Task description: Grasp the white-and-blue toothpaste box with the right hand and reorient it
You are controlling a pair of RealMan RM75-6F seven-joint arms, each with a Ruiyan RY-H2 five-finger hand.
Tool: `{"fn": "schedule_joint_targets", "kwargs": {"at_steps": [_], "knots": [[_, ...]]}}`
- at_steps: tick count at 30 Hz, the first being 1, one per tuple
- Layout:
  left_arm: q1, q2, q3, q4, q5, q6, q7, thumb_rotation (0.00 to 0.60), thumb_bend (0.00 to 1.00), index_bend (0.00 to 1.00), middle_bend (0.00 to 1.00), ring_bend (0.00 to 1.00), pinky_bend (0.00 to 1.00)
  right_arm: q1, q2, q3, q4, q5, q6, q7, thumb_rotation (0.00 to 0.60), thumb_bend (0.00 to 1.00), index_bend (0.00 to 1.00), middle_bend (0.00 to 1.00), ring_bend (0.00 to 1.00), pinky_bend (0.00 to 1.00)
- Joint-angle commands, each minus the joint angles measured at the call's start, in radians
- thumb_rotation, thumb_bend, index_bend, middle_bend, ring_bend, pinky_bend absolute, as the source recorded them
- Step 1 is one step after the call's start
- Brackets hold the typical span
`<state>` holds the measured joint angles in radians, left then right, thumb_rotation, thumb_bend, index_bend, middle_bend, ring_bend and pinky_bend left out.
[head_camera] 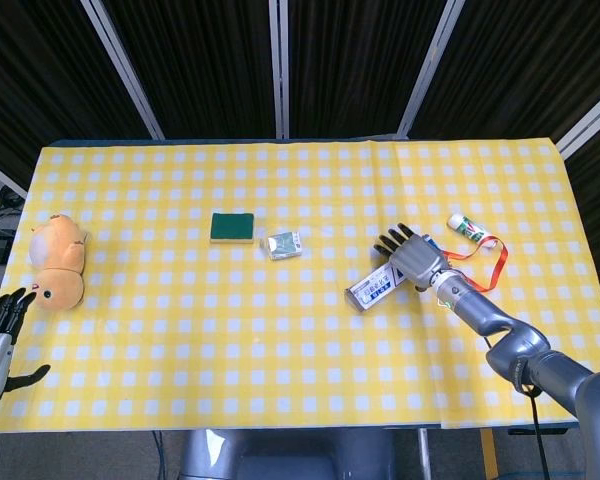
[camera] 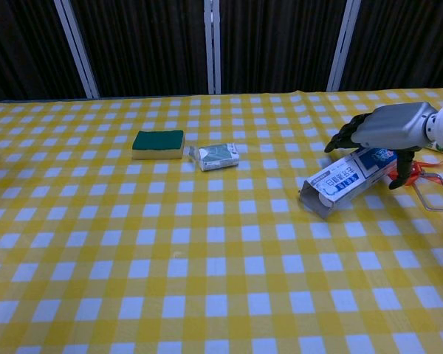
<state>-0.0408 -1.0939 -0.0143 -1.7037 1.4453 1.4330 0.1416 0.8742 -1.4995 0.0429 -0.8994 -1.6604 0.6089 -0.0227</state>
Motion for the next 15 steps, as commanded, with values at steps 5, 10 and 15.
{"fn": "schedule_joint_targets", "kwargs": {"at_steps": [5,10,15], "knots": [[-0.001,-0.002,0.003,-0.002,0.001,0.001,0.005,0.600,0.00,0.00,0.00,0.00,0.00,-0.009,-0.017,0.000,0.001,0.033,0.045,0.059,0.600,0.28,0.51,0.49,0.28,0.26],[-0.001,-0.001,0.008,-0.010,0.010,0.005,0.009,0.600,0.00,0.00,0.00,0.00,0.00,-0.023,-0.002,-0.001,-0.016,0.041,0.112,0.121,0.600,0.33,0.53,0.52,0.36,0.33],[0.002,0.007,0.013,-0.023,0.028,0.018,-0.002,0.600,0.00,0.00,0.00,0.00,0.00,-0.050,0.075,0.011,-0.097,0.041,0.220,0.138,0.600,0.34,0.54,0.53,0.38,0.35]]}}
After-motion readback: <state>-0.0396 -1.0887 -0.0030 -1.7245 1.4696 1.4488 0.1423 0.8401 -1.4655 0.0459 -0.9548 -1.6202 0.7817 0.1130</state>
